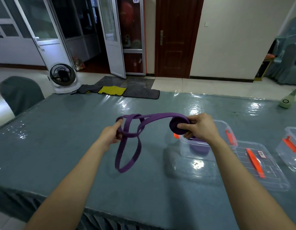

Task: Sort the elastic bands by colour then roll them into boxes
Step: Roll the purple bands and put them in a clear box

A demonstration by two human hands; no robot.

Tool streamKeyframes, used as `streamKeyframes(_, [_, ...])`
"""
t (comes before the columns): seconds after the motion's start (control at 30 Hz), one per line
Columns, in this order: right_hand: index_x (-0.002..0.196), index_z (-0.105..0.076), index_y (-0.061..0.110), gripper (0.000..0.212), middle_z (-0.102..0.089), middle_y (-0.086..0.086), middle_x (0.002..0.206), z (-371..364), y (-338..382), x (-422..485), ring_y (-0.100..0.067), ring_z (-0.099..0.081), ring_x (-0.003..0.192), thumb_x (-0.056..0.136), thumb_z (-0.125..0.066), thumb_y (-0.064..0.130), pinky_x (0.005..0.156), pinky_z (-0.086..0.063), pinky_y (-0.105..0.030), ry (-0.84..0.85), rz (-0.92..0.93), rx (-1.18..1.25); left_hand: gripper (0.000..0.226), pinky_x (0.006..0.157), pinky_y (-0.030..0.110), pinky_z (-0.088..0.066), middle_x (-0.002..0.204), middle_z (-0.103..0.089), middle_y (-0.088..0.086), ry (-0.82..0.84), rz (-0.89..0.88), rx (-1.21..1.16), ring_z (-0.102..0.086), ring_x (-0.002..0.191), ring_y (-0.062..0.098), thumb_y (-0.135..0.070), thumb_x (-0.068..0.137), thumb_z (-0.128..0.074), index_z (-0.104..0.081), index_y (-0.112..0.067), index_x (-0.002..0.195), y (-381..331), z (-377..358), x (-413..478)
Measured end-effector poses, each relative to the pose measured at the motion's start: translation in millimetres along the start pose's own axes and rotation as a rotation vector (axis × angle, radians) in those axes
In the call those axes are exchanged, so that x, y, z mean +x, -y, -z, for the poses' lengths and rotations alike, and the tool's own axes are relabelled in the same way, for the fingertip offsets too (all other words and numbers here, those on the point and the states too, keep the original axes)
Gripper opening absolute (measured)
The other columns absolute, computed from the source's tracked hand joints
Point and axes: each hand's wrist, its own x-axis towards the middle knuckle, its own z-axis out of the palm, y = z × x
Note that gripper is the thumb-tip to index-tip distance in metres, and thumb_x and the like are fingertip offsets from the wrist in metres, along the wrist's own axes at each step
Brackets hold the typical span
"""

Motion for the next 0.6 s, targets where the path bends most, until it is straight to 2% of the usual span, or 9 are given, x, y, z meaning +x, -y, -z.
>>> streamKeyframes(0.07, [0.087, -0.084, 0.018, 0.018, -0.076, -0.015, 0.066, -0.3, -1.3, 0.1, -0.035, -0.078, 0.061, 0.080, -0.096, 0.028, 0.069, -0.062, -0.062, -0.001, -0.003, 0.015, 0.046, 0.086, 0.042, -0.052, 0.068, -0.068, 0.001, 0.038, -0.004, -0.005, -0.068, 0.073, 0.022, -0.063, 0.095, -0.073, -0.068, -0.017, 0.092, -8.5, 7.0, -2.1])
streamKeyframes(0.13, [0.090, -0.085, 0.018, 0.016, -0.077, -0.015, 0.068, -1.8, -0.3, -2.0, -0.039, -0.079, 0.064, 0.080, -0.096, 0.024, 0.062, -0.065, -0.045, 0.002, 0.005, 0.033, 0.037, 0.077, 0.038, -0.050, 0.063, -0.057, -0.002, 0.106, 0.031, -0.088, -0.059, 0.064, 0.019, -0.058, 0.094, -0.077, -0.073, -0.021, 0.097, -18.3, 9.7, -8.6])
streamKeyframes(0.2, [0.096, -0.086, 0.017, 0.018, -0.079, -0.013, 0.071, -5.3, 1.0, -4.8, -0.036, -0.079, 0.064, 0.081, -0.095, 0.021, 0.063, -0.067, -0.041, 0.016, 0.018, 0.034, 0.045, 0.076, 0.037, -0.051, 0.064, -0.061, 0.003, 0.115, -0.013, 0.040, -0.063, 0.067, 0.023, -0.066, 0.093, -0.075, -0.083, -0.023, 0.088, -27.3, 6.3, -14.4])
streamKeyframes(0.27, [0.096, -0.085, 0.017, 0.016, -0.079, -0.012, 0.071, -11.3, 3.7, -7.1, -0.031, -0.079, 0.061, 0.083, -0.094, 0.020, 0.066, -0.068, -0.042, 0.045, 0.034, 0.001, 0.060, 0.090, 0.044, -0.055, 0.080, -0.075, 0.007, 0.089, -0.094, 0.149, -0.074, 0.087, 0.029, -0.079, 0.088, -0.071, -0.082, -0.020, 0.087, -36.7, 5.0, -22.9])
streamKeyframes(0.37, [0.094, -0.084, 0.014, 0.015, -0.078, -0.013, 0.070, -18.9, 4.9, -8.5, -0.030, -0.079, 0.061, 0.084, -0.093, 0.021, 0.067, -0.068, -0.042, 0.072, 0.031, -0.022, 0.061, 0.111, 0.054, -0.049, 0.112, -0.080, 0.012, 0.352, -0.099, -0.108, -0.075, 0.113, 0.032, -0.076, 0.094, -0.064, -0.075, -0.018, 0.104, -40.0, 9.3, -27.7])
streamKeyframes(0.4, [0.094, -0.084, 0.014, 0.015, -0.079, -0.012, 0.070, -20.0, 5.1, -8.6, -0.030, -0.079, 0.062, 0.084, -0.093, 0.022, 0.068, -0.069, -0.042, 0.072, 0.025, -0.016, 0.058, 0.115, 0.054, -0.046, 0.127, -0.076, 0.019, 0.499, -0.095, -0.185, -0.072, 0.123, 0.034, -0.068, 0.100, -0.064, -0.074, -0.015, 0.122, -36.7, 10.8, -29.4])
streamKeyframes(0.47, [0.095, -0.084, 0.016, 0.016, -0.079, -0.012, 0.070, -20.2, 5.8, -8.3, -0.030, -0.080, 0.062, 0.084, -0.093, 0.025, 0.069, -0.069, -0.041, 0.070, 0.014, 0.001, 0.056, 0.122, 0.050, -0.039, 0.154, -0.060, 0.025, 0.723, -0.149, -0.134, -0.062, 0.139, 0.035, -0.030, 0.106, -0.069, -0.052, -0.018, 0.158, -24.2, 8.4, -30.3])
streamKeyframes(0.53, [0.097, -0.084, 0.017, 0.019, -0.079, -0.013, 0.072, -18.3, 5.5, -6.2, -0.031, -0.080, 0.064, 0.083, -0.094, 0.027, 0.069, -0.068, -0.040, 0.064, 0.004, 0.023, 0.087, 0.118, 0.042, -0.043, 0.159, -0.059, 0.017, 0.837, -0.197, 0.075, -0.062, 0.137, 0.031, 0.012, 0.096, -0.066, -0.039, -0.031, 0.167, -8.1, -0.4, -30.4])
streamKeyframes(0.6, [0.099, -0.085, 0.015, 0.022, -0.079, -0.014, 0.072, -15.5, 4.4, -3.8, -0.033, -0.080, 0.064, 0.082, -0.095, 0.025, 0.067, -0.068, -0.039, 0.047, -0.011, 0.051, 0.096, 0.111, 0.037, -0.052, 0.151, -0.067, 0.009, 0.810, -0.237, 0.306, -0.068, 0.133, 0.029, 0.024, 0.090, -0.066, -0.043, -0.034, 0.164, 0.8, -6.8, -29.6])
